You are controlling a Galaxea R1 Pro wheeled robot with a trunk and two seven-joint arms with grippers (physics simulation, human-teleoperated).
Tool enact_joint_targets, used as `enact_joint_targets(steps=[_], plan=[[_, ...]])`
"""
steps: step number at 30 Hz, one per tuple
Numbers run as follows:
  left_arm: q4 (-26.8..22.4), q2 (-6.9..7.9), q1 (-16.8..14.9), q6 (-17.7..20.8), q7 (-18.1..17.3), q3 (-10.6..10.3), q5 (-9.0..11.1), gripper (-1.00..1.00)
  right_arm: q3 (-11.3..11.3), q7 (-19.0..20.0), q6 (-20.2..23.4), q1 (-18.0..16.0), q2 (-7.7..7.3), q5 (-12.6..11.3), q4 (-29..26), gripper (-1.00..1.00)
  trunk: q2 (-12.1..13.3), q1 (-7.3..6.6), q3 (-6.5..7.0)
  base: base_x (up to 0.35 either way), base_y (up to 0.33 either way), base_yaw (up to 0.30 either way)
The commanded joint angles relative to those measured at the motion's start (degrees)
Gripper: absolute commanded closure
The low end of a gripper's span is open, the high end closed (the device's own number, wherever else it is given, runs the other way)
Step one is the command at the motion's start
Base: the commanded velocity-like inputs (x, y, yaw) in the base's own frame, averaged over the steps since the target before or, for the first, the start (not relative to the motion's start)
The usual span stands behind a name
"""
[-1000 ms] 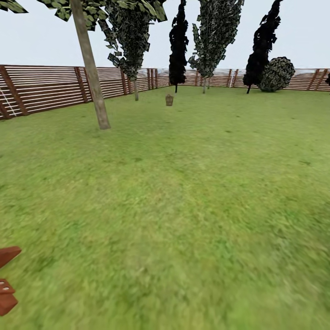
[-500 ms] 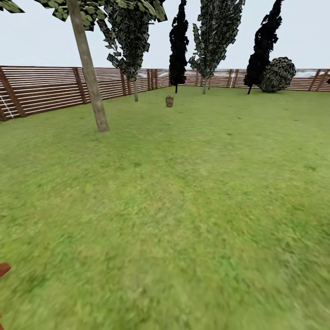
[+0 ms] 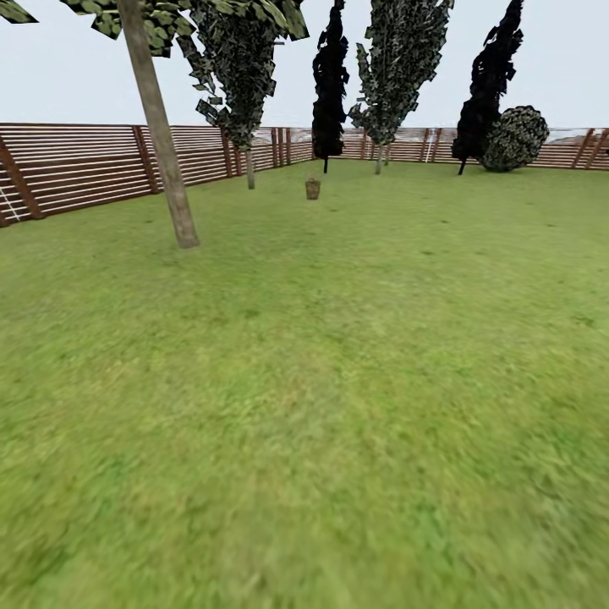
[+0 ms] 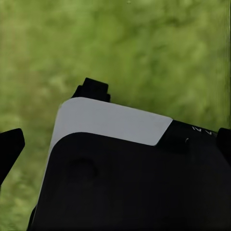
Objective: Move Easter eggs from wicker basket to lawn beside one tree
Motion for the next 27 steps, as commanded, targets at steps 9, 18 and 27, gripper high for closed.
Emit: enact_joint_targets(steps=[9,18,27], plan=[[0.0,0.0,0.0,0.2,0.0,0.1,0.3,-1.0,0.2,-0.4,-0.1,-0.1,0.11,0.5,0.1,-1.0,3.6,-1.95,1.58,0.329,0.0,0.0],[0.0,0.0,0.0,0.3,0.0,0.1,0.3,-1.0,0.2,-0.3,-0.1,-0.1,0.1,0.5,0.1,-1.0,7.2,-3.93,3.19,0.329,0.0,0.0],[-0.1,0.0,0.0,0.2,0.0,0.1,0.3,-1.0,0.2,-0.4,-0.1,-0.1,0.11,0.5,0.1,-1.0,10.8,-5.91,4.81,0.329,0.0,0.0]])
